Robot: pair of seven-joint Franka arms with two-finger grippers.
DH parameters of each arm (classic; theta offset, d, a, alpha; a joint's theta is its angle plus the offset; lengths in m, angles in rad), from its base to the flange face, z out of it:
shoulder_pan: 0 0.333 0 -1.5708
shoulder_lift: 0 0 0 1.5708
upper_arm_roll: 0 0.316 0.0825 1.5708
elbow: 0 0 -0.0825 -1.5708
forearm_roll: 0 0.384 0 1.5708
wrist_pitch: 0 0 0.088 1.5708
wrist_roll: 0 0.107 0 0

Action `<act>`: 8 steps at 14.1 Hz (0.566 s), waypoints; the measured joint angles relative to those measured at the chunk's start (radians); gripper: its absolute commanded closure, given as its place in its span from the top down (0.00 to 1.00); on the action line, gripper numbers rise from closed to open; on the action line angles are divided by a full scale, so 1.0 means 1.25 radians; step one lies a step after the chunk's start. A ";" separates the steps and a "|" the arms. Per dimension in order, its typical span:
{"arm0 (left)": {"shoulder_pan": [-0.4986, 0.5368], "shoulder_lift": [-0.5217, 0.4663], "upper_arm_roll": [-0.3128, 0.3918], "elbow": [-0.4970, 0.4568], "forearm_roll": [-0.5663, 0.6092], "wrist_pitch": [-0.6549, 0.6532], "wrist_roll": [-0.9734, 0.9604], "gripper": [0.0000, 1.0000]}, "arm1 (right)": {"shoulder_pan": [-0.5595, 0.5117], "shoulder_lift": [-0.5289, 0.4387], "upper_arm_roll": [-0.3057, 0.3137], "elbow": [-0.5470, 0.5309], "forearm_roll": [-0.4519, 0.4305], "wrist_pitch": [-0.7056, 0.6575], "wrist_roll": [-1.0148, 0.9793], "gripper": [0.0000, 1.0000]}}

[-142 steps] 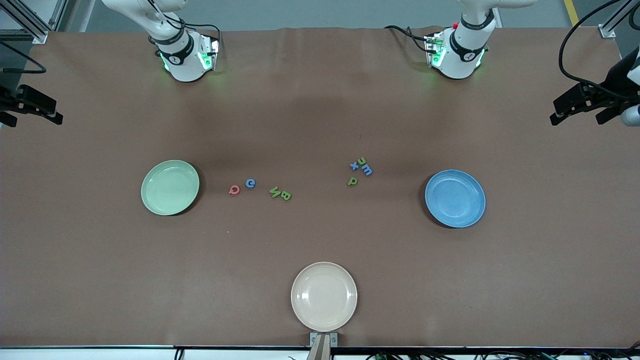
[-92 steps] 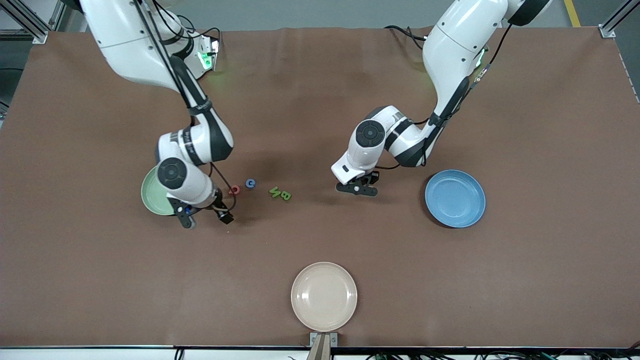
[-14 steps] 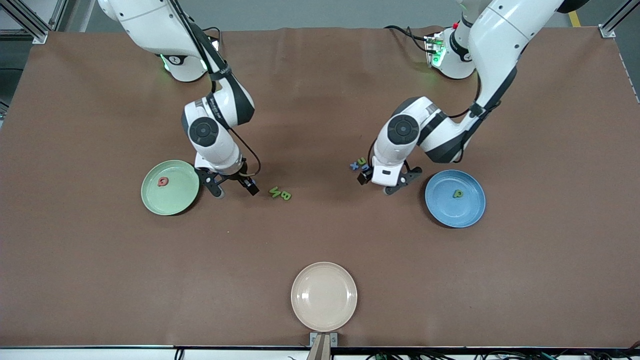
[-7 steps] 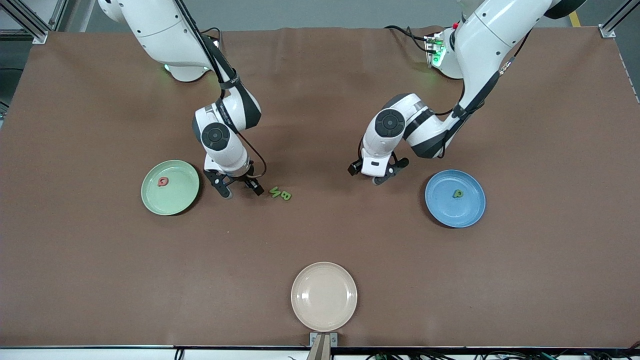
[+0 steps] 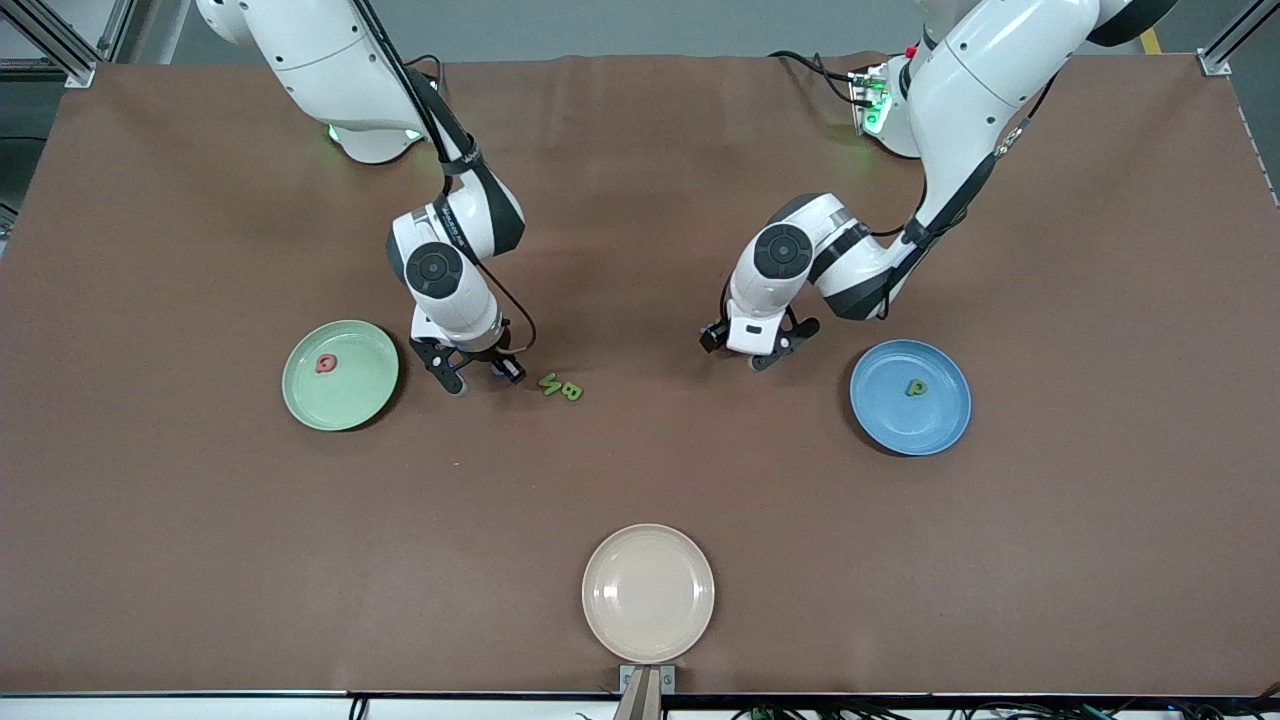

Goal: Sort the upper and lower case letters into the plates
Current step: 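Grasp the blue E and blue c with the left and right grippers, then put the blue E on the blue plate, blue c on the green plate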

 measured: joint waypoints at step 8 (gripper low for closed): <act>-0.001 0.009 0.004 0.004 0.018 0.012 -0.020 0.52 | -0.014 -0.024 -0.068 0.012 -0.002 -0.102 -0.121 0.00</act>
